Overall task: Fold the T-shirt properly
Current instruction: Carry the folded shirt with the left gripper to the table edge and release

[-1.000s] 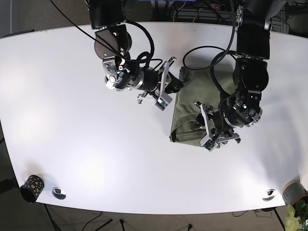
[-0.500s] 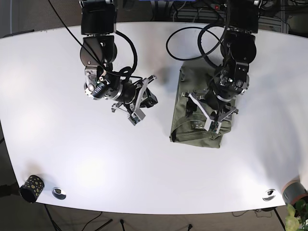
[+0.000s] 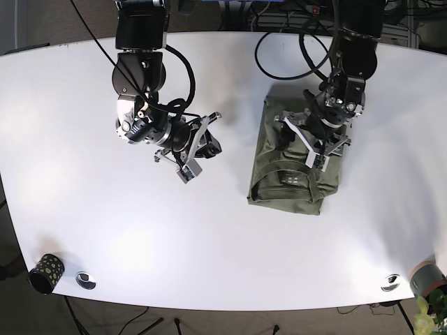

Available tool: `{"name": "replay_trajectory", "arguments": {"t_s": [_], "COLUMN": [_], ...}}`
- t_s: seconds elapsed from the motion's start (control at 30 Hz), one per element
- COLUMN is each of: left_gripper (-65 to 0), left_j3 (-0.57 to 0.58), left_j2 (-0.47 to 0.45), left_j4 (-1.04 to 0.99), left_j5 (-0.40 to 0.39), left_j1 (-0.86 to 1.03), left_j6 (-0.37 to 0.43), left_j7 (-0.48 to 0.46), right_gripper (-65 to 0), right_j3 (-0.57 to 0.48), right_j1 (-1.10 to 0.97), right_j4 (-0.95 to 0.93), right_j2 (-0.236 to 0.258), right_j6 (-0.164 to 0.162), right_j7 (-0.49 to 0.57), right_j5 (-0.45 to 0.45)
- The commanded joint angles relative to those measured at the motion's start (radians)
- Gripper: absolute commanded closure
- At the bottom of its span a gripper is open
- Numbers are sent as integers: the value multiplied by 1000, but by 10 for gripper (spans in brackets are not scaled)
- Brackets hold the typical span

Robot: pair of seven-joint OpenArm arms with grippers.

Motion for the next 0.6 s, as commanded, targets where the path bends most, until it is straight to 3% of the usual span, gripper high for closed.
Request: {"name": "replay_trajectory", "arguments": {"t_s": [0.0, 0.2, 0.57], "left_gripper": [-438, -439, -438], "left_j3": [-88, -285, -423], "left_j2": [-80, -186, -465], "left_j4": [-57, -166, -589], "left_j5": [30, 33, 34], "left_j1": [14, 12, -116], "left_j6": [38, -13, -284], "left_j7": [95, 95, 52], "right_gripper": [-65, -65, -65], "right_j3": [1, 1, 2], "right_j1": [22, 22, -9], "right_j4": [21, 24, 93], "right_j2": [-3, -3, -3], "right_j6": [6, 6, 6], "right_j7": [19, 19, 19], "right_j5": [19, 19, 19]}}
